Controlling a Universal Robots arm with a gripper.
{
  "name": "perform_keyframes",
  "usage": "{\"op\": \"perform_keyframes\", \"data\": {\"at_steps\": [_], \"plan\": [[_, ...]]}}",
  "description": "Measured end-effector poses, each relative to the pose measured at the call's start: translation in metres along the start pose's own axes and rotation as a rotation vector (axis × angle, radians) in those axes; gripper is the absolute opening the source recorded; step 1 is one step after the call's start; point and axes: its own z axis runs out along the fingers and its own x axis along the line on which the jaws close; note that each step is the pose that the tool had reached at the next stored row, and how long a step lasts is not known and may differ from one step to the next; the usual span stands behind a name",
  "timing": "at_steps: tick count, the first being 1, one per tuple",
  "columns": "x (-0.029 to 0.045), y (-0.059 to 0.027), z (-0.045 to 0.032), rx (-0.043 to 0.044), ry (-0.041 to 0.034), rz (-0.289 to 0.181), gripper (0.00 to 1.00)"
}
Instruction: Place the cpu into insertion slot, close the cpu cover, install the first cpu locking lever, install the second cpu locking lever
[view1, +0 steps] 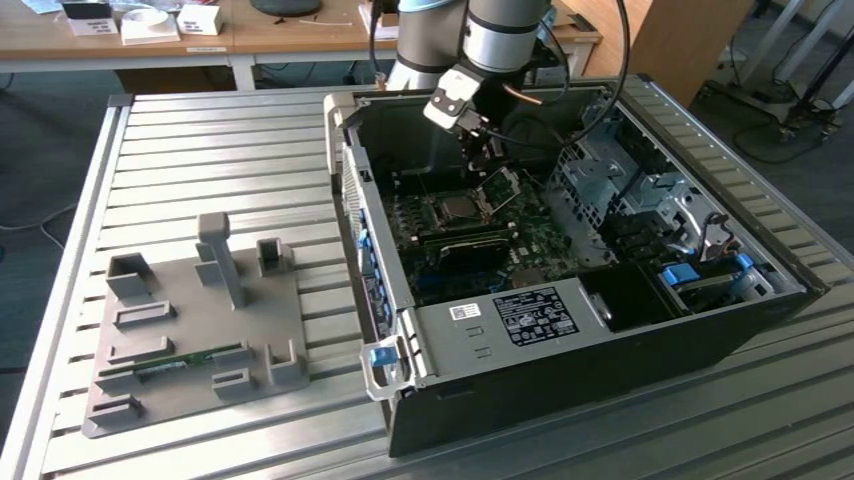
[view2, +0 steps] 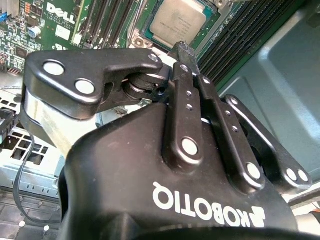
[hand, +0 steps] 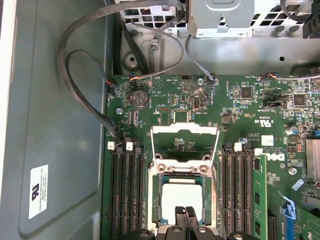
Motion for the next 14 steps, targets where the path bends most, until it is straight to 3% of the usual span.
{"op": "perform_keyframes", "data": {"at_steps": [14], "plan": [[-0.0001, 0.0106, 0.0007, 0.0, -0.0001, 0.0, 0.11]]}}
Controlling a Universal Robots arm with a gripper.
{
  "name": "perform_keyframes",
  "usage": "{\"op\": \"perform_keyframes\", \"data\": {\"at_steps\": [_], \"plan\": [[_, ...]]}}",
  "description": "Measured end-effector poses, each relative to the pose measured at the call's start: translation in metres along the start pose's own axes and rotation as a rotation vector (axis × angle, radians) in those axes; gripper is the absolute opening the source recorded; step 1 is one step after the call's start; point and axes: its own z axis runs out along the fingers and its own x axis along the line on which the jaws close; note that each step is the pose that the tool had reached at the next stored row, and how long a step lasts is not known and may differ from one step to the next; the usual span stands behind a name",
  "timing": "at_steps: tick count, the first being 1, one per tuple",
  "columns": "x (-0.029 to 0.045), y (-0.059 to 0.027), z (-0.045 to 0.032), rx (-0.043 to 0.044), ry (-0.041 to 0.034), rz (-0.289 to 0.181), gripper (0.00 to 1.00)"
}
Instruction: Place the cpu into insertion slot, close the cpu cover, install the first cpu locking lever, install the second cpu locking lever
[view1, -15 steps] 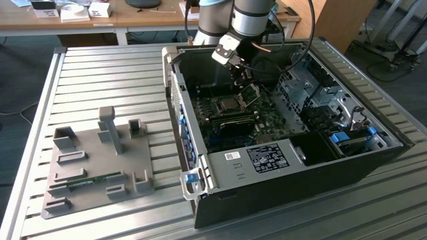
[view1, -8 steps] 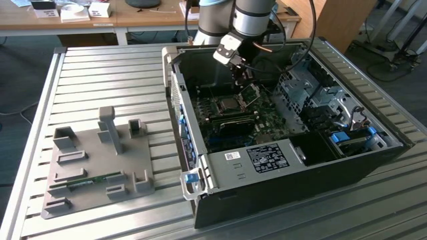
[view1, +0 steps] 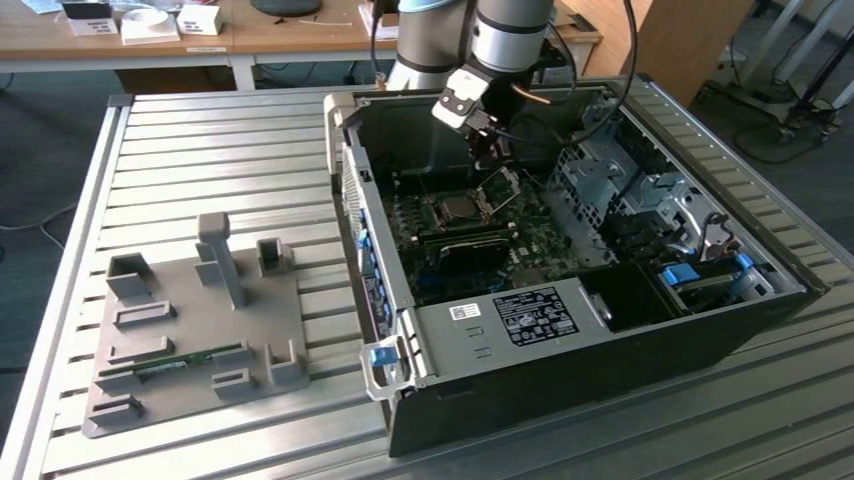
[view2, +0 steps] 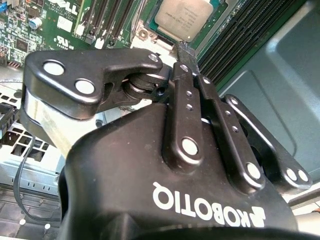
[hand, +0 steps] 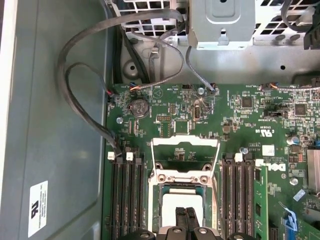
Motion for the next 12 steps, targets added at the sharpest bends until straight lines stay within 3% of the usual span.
{"op": "perform_keyframes", "data": {"at_steps": [12], "plan": [[0.0, 0.0031, 0.0002, 0.0, 0.0, 0.0, 0.11]]}}
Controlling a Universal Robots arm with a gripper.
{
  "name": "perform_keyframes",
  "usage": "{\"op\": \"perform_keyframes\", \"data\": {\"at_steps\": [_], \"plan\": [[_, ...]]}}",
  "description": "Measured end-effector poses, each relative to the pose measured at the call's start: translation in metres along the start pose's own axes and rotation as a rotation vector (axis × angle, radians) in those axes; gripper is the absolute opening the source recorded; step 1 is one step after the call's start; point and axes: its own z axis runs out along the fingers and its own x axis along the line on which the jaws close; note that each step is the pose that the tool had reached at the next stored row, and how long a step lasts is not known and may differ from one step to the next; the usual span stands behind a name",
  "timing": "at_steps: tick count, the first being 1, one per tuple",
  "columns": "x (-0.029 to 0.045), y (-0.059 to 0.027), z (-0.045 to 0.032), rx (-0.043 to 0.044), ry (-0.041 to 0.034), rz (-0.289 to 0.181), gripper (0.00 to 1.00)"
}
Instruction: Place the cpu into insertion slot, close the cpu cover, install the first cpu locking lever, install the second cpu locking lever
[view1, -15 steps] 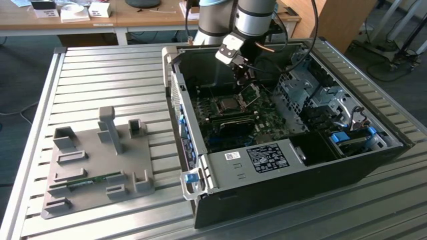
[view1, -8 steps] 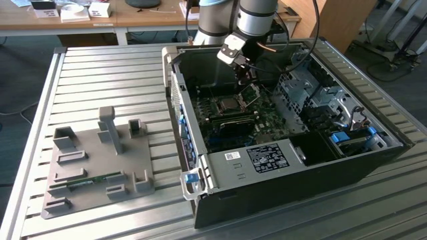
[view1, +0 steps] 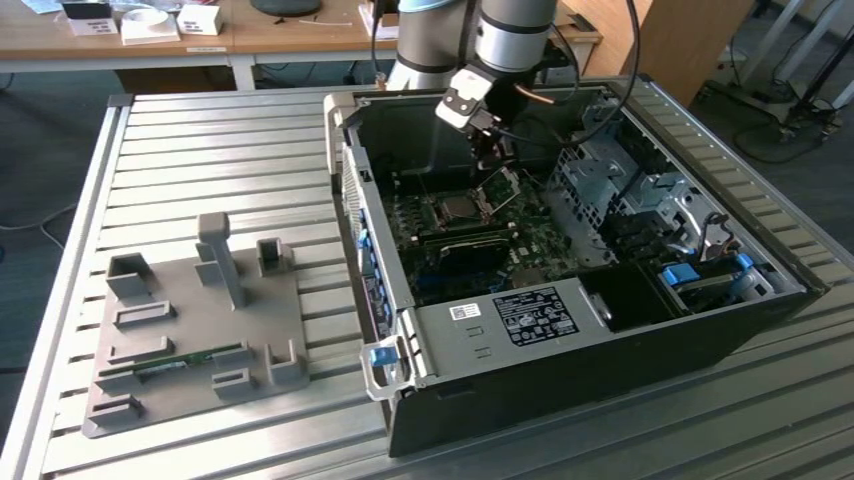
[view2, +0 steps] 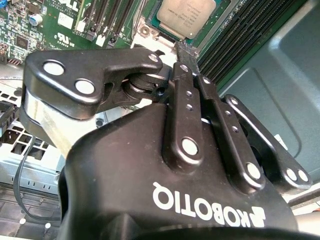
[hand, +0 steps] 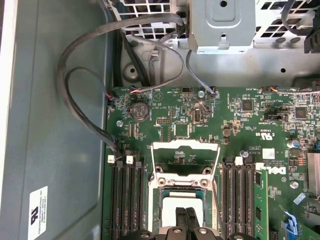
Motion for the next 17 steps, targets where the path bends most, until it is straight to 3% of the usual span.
{"op": "perform_keyframes", "data": {"at_steps": [17], "plan": [[0.0, 0.0046, 0.0005, 0.0, 0.0, 0.0, 0.11]]}}
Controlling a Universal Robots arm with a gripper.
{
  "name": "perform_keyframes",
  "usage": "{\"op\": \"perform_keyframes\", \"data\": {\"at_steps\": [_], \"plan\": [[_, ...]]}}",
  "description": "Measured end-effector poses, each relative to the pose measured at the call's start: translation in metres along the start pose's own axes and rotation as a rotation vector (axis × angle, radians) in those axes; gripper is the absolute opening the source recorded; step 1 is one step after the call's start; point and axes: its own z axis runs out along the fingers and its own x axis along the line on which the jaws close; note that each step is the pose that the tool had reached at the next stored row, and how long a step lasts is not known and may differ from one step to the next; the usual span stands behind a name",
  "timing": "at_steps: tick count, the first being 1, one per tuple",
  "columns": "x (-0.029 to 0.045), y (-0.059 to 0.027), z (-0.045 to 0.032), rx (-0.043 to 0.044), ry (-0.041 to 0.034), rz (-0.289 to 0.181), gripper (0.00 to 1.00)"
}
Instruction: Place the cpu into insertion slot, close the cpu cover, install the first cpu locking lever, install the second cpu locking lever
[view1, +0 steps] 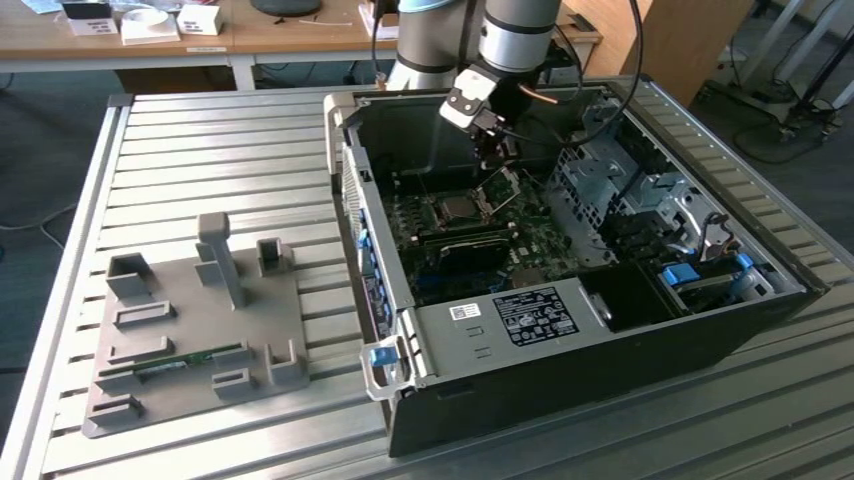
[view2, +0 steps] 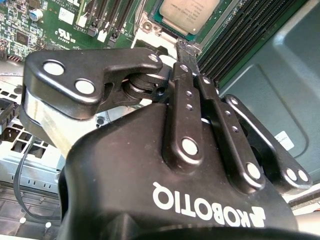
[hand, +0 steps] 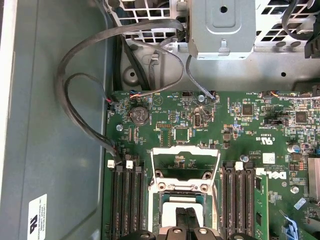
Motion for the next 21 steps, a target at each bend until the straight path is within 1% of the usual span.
{"op": "perform_keyframes", "data": {"at_steps": [10, 21], "plan": [[0.0, 0.0004, 0.0, 0.0, 0.0001, 0.0, 0.11], [0.0, 0.0108, 0.001, 0.0009, 0.0, 0.0, 0.11]]}}
